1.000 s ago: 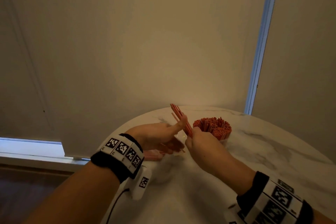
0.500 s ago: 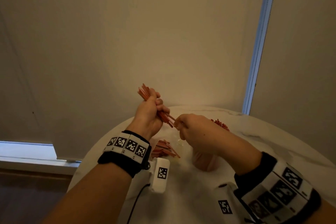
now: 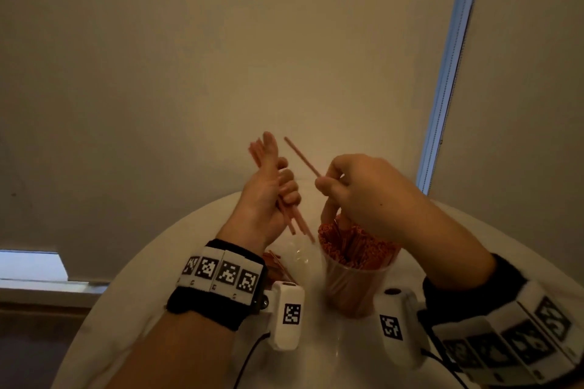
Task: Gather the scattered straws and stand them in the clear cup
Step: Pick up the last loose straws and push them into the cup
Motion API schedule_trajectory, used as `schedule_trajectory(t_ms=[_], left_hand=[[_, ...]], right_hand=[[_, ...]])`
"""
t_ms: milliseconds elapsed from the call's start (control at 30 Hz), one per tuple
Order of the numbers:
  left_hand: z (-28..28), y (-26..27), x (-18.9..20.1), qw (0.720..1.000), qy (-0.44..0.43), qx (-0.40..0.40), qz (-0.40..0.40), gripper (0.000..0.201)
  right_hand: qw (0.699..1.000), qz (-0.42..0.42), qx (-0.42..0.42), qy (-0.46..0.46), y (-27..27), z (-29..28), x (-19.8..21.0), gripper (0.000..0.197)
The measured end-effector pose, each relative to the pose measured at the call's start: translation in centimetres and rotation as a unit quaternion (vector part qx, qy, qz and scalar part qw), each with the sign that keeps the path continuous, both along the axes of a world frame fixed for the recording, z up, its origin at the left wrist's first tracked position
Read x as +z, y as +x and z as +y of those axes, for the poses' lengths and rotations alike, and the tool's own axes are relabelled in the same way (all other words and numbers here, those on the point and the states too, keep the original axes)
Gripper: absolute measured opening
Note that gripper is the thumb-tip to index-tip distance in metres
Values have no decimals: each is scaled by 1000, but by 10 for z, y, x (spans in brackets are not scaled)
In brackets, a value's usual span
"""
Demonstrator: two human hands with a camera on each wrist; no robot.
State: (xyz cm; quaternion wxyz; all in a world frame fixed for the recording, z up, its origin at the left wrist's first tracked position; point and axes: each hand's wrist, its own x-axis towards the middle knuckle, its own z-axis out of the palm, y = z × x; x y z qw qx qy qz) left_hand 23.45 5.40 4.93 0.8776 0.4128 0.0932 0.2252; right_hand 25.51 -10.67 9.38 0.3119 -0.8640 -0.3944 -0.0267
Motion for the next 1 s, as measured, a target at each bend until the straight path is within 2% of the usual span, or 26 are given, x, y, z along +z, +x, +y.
schedule_trajectory(t_ms=[67, 167, 267, 333, 400, 467, 567, 700, 800, 867, 900, 1000], left_hand=[[-12, 1, 3, 999, 29, -29, -1, 53], [-16, 2, 6, 999, 50, 5, 8, 37], [-14, -1, 9, 999, 2, 34, -21, 44], [-14, -4, 13, 997, -37, 24, -64, 49], [-19, -7, 17, 992, -55, 11, -110, 51], [-24, -9, 18, 991, -30, -4, -132, 49], [-29, -12, 18, 992, 34, -21, -117, 48], [-38, -12, 16, 990, 82, -67, -94, 52], [-40, -11, 13, 987, 105, -99, -74, 44], [-35, -12, 15, 988, 106, -85, -74, 27], [-31, -13, 18, 990, 100, -63, -76, 28], [-12, -18, 25, 992, 100, 7, -80, 51]], right_hand=[[1000, -20, 9, -16, -1, 9, -7, 24], [999, -49, -9, -17, -3, 15, -12, 24], [998, -62, -29, -7, -8, 15, -11, 31], [999, -43, -17, -14, -11, 17, -11, 40], [999, -29, -18, -7, -13, 17, -11, 37], [999, -40, -30, -12, -13, 16, -10, 33], [996, -63, -15, -54, -12, 14, -10, 31], [999, -21, 19, -27, -6, 10, -12, 25], [998, -24, 39, -53, 0, 5, -10, 22], [996, -29, 45, -74, 4, -3, -6, 15], [995, -30, 45, -85, 6, -7, -4, 11], [990, -30, 47, -130, 7, -18, -1, 8]])
